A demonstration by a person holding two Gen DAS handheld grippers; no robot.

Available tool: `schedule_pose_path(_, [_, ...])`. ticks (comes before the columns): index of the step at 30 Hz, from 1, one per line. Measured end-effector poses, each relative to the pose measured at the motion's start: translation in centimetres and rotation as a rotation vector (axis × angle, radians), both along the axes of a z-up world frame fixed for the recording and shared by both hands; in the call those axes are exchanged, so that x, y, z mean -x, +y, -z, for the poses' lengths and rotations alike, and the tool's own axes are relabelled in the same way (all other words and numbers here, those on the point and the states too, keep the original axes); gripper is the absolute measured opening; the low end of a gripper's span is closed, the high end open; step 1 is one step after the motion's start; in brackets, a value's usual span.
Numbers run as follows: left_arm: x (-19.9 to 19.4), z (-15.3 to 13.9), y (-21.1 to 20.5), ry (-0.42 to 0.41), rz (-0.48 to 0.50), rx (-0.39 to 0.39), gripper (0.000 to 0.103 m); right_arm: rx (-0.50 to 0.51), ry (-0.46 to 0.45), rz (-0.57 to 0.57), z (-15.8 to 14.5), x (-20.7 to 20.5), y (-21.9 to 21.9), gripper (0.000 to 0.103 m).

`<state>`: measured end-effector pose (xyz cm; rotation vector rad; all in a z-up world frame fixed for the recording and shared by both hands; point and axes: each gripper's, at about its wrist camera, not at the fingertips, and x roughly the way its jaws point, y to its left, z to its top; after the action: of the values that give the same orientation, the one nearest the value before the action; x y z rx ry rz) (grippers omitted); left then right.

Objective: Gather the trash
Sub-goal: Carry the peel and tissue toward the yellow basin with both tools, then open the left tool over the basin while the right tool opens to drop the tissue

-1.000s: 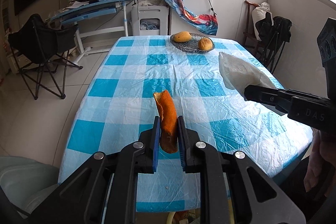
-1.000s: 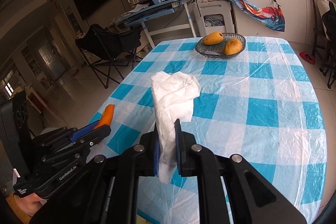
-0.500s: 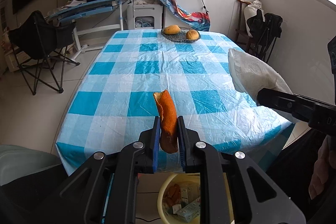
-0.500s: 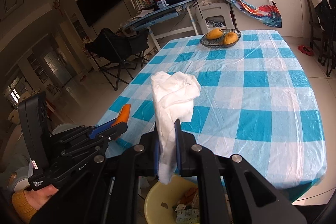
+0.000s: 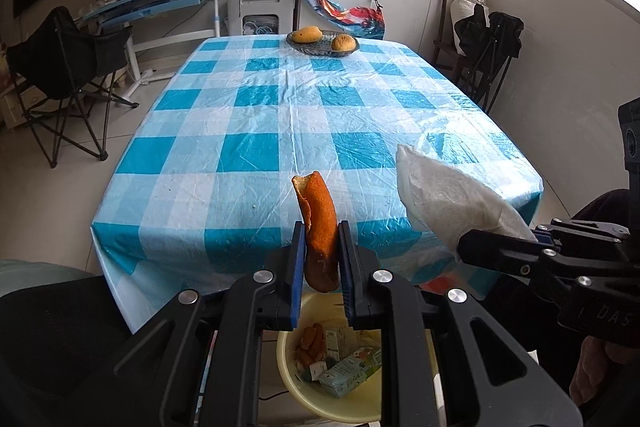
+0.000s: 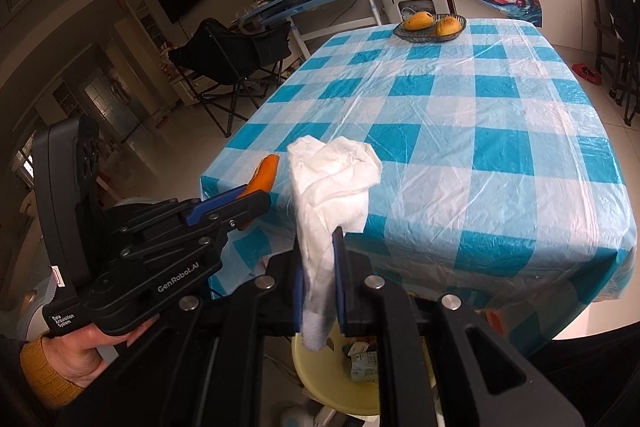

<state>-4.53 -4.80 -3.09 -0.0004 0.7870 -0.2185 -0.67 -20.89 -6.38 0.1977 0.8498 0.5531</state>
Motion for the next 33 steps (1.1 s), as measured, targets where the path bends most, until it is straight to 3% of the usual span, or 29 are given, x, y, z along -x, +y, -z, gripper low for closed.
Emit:
schedule_pose_path(8, [0.9,0.8,-0.7,0.036,0.019,-0.017,0.015,0.034,0.049,-0.009,1.0,1.0,0.3,0.015])
schedule_pose_path(24, [1.9,4.0,-2.1,0.196,0.070,-0.032,0.015,0.144,0.158,-0.046,3.4,1.9,1.1,0.015])
schedule_pose_path(25, [1.9,4.2,-2.1,0.207,0.071,-0.035,0.015,0.156,0.165,-0.049,3.6,2.0,1.3,0.017])
schedule_pose_path(27, [2.1,4.6,-2.2,0.226,0.074,-0.042,0.015,0.180,0.167,-0.050,3.8,2.1,1.4,0.029])
schedule_pose_path(31, [2.4,5.0,-2.4,0.245,0.079,-0.054,0.016,0.187,0.178,-0.040,3.9,2.2,1.2,0.036])
schedule_pose_path(33, [2.4,5.1,-2.4,0.252,0.078,-0.055,0.020,0.191,0.179,-0.030,3.8,2.3,1.0,0.046])
